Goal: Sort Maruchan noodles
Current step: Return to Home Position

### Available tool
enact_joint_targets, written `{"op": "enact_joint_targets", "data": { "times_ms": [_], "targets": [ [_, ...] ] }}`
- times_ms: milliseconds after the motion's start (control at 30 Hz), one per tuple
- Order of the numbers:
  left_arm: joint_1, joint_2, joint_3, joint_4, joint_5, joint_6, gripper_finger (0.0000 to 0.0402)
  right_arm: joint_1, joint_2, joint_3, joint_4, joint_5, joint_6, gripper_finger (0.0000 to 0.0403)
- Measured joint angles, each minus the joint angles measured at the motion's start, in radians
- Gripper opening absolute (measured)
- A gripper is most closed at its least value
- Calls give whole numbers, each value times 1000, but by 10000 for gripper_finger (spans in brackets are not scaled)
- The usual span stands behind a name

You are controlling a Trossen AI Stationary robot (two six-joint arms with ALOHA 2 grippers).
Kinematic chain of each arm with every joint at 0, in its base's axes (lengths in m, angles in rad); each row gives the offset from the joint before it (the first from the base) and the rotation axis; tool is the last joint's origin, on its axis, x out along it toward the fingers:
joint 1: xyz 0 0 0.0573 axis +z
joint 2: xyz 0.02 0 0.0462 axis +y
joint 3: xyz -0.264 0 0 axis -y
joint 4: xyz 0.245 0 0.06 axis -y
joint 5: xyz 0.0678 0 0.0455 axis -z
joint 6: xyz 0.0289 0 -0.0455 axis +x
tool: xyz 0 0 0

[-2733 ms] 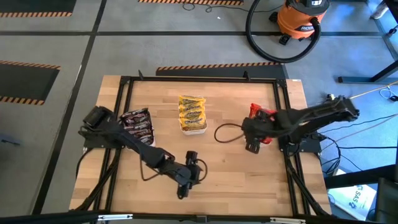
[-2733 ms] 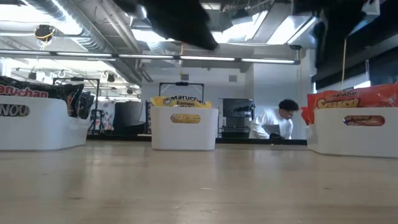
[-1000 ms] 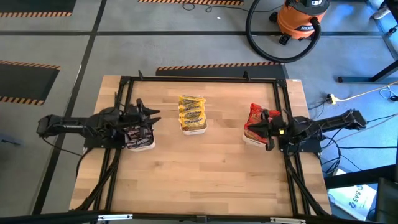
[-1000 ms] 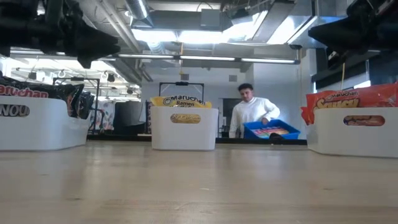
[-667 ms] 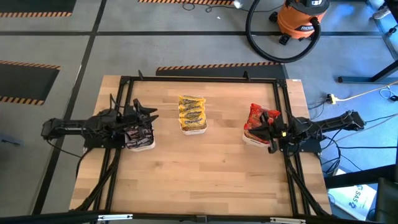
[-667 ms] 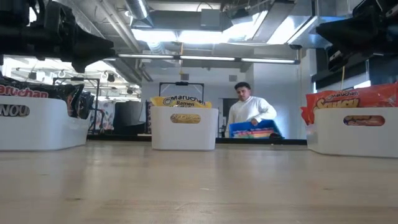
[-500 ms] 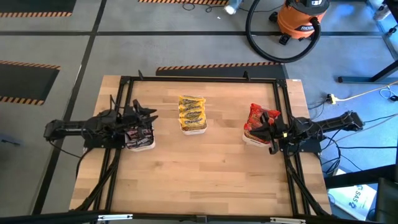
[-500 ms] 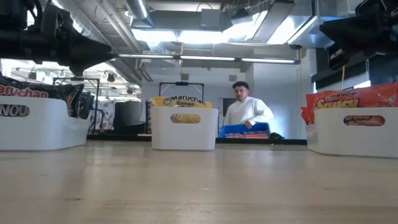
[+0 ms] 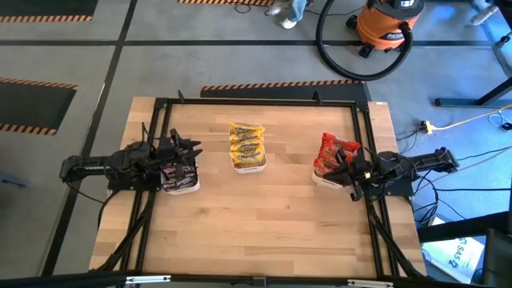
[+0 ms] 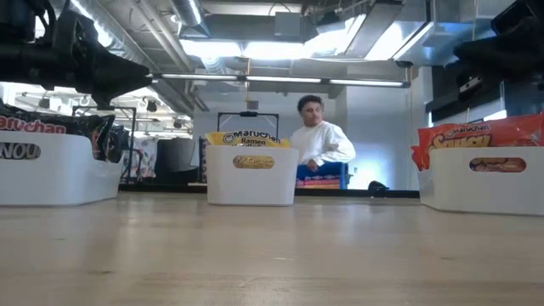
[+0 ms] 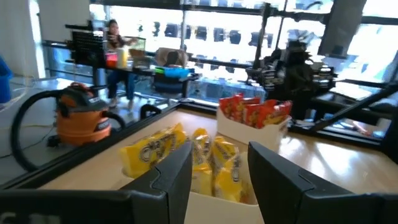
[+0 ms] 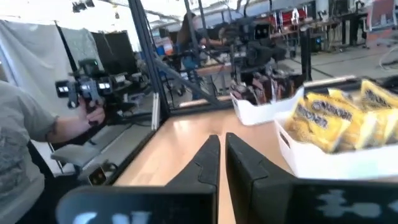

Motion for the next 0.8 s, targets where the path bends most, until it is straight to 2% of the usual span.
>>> {"op": "enact_joint_targets", "data": {
  "times_ms": [100,333,800],
  "targets": [
    [0,0,0,-2,-33,-3,149,0,-16,1,-39,47,-2,10],
    [0,0,0,-23,-22,-2,149,0,-16,1,-55,124,6,10],
    [0,0,0,-30,-30,1,147,0,-16,1,-58,116,6,10]
  ]
}}
